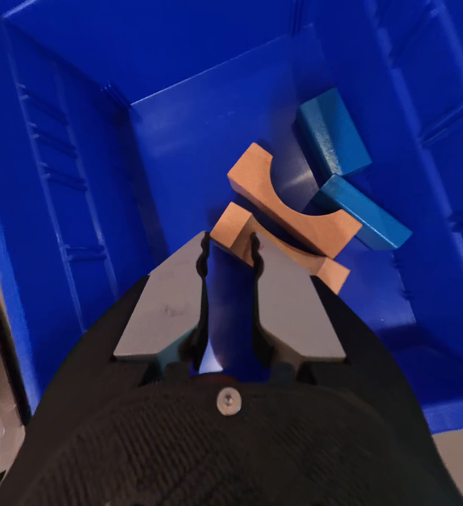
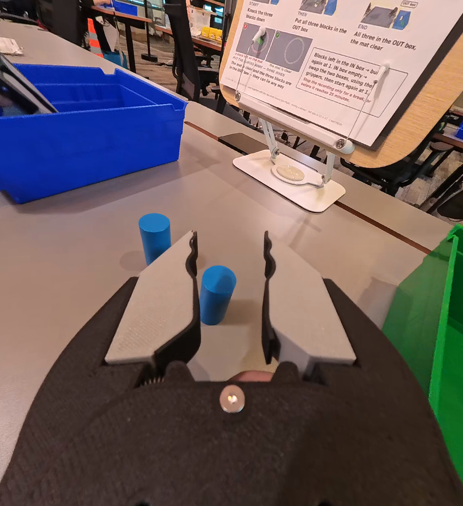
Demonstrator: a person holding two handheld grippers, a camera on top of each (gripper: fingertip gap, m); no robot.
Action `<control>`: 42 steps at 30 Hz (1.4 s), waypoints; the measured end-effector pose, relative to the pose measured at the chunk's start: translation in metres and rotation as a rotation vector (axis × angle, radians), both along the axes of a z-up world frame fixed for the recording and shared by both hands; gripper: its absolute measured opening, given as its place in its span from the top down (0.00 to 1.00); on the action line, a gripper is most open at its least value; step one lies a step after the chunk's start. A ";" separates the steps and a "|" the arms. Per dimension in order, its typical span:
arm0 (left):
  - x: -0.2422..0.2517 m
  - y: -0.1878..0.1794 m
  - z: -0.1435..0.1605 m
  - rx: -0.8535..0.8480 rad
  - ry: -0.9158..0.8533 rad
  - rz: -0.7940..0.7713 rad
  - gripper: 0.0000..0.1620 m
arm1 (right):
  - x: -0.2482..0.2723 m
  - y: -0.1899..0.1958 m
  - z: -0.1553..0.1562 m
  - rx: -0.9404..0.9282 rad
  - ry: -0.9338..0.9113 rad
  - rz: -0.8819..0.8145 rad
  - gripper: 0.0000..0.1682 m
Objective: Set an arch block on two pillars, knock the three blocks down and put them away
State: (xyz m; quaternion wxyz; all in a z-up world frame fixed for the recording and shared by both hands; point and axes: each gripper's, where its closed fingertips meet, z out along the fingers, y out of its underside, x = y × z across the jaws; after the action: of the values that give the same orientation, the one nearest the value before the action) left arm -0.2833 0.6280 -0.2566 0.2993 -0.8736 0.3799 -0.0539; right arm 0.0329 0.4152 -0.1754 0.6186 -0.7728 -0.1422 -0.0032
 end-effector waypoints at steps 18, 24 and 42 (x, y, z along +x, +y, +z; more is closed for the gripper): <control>0.000 -0.031 0.129 0.564 -0.113 -0.027 0.89 | -0.005 -0.001 -0.002 -0.005 0.011 0.022 0.73; 0.037 -0.072 0.177 0.715 -0.245 -0.131 0.89 | -0.011 -0.003 0.000 0.006 0.031 0.065 0.72; 0.183 -0.232 0.219 0.902 -0.651 -0.612 0.89 | -0.117 -0.077 0.056 -0.106 0.772 0.950 0.64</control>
State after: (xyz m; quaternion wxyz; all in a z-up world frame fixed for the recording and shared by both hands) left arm -0.0999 0.3964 -0.0378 0.7092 -0.4522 0.4875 -0.2344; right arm -0.0842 0.3384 -0.1193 0.5200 -0.5999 -0.2368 0.5600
